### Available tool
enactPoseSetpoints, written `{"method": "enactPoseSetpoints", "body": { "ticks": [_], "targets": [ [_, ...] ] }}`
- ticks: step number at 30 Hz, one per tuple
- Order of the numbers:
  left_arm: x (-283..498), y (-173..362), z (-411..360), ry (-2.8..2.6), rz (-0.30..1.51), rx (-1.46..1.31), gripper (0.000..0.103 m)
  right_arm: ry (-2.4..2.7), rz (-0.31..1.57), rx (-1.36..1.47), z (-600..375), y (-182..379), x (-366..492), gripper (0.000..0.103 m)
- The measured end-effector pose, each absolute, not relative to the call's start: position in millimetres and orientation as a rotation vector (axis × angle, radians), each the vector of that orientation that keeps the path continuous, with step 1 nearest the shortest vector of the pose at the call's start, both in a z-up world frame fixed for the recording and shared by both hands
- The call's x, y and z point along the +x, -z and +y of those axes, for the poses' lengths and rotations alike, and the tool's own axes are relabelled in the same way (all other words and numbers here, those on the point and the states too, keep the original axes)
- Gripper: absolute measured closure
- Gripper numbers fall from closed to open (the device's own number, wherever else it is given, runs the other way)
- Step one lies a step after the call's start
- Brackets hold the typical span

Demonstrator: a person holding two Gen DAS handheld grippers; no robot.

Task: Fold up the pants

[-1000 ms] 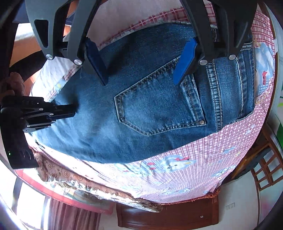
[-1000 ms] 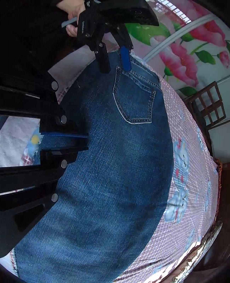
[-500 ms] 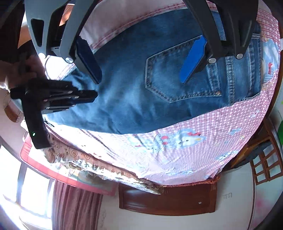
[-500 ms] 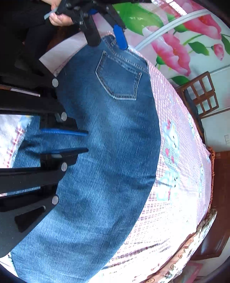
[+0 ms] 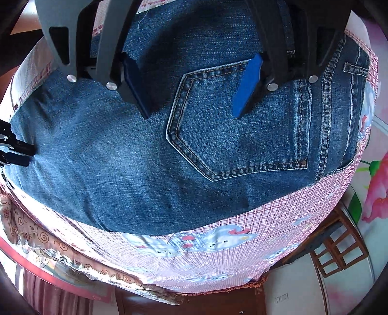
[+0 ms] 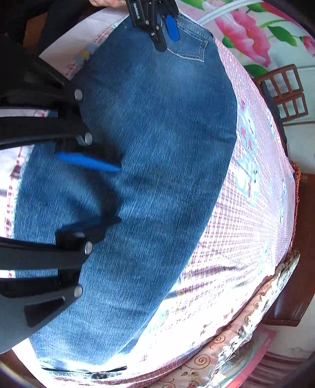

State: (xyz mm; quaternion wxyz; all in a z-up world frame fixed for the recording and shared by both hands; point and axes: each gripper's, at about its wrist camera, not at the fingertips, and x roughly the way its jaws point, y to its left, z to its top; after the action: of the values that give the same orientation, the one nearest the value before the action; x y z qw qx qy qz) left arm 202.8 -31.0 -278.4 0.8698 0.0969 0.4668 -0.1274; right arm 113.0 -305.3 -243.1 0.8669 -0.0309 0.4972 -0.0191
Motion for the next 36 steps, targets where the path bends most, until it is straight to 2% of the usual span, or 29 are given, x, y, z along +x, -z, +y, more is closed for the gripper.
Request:
{"method": "enactPoseSetpoints", "body": {
  "ticks": [9, 13, 22, 29, 36],
  "targets": [
    [211, 277, -20, 0.230, 0.988, 0.191, 0.033, 0.091, 1.046, -0.017, -368, 245, 100, 0.055],
    [212, 276, -16, 0.207, 0.985, 0.175, 0.028, 0.145, 1.050, 0.046, -390, 245, 97, 0.055],
    [216, 277, -15, 0.204, 0.997, 0.163, 0.027, 0.171, 1.047, 0.067, -391, 247, 98, 0.054],
    [224, 249, -3, 0.137, 0.945, 0.083, 0.015, 0.155, 0.967, 0.174, -395, 215, 105, 0.054],
    [267, 242, -1, 0.118, 0.954, 0.061, 0.015, 0.116, 0.929, 0.200, -376, 199, 155, 0.054]
  ]
}}
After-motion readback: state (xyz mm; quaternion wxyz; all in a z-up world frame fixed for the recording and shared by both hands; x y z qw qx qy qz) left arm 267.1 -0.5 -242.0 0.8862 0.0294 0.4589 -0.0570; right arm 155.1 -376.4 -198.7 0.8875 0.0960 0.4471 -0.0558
